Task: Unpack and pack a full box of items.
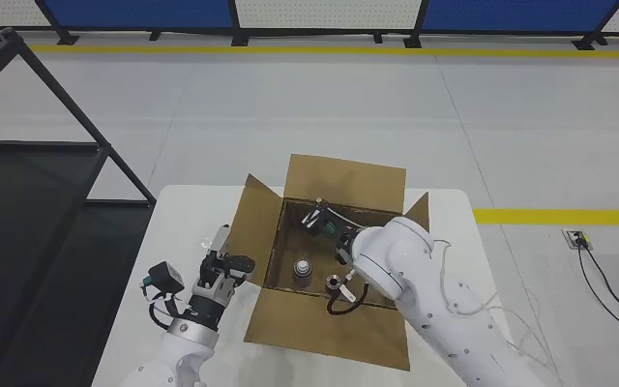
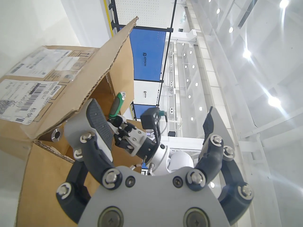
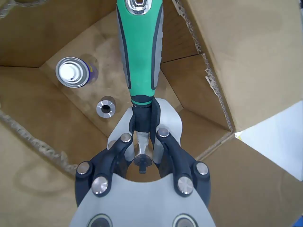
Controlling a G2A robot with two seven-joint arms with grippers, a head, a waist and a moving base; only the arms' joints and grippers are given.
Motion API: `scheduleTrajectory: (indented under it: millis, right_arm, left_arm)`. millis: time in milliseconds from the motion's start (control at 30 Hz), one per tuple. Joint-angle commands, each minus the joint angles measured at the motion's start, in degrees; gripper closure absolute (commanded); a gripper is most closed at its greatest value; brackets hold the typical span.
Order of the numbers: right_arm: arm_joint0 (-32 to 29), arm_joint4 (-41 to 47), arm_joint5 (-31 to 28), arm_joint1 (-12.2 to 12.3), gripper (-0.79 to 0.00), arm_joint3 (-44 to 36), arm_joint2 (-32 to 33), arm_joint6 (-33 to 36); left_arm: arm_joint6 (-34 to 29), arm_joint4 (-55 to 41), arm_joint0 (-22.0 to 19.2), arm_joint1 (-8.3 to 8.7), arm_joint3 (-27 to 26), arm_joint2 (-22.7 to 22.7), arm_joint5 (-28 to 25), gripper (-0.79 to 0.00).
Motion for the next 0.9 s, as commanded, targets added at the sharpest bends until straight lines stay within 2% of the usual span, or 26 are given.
scheduleTrajectory:
  millis: [0,367,500,700,867]
  right_arm:
    - [-0.27,-0.32,0.11,0.08,0.0,-1.05,0.42,0.34]
    - [-0.27,-0.32,0.11,0.08,0.0,-1.05,0.42,0.34]
    - [-0.53,0.5,0.29,-0.08,0.0,-2.51,0.93,-2.08]
    - [-1.28,3.51,3.05,0.04,0.0,-11.62,4.49,0.24]
    - [-4.84,3.49,7.33,0.71,0.0,-22.89,9.66,3.35]
  left_arm:
    - [0.18,-0.2,0.25,0.07,-0.25,-0.23,-0.03,-0.785]
    - [0.25,-0.13,0.41,0.1,-0.38,-0.4,-0.07,-0.785]
    - [0.14,-0.06,0.49,0.13,-0.17,-0.3,-0.42,-0.785]
    - [-2.12,-1.6,-0.89,0.43,1.56,-0.85,-0.37,-0.785]
    - [-4.03,-3.4,-3.1,0.71,3.01,-1.76,0.7,-0.785]
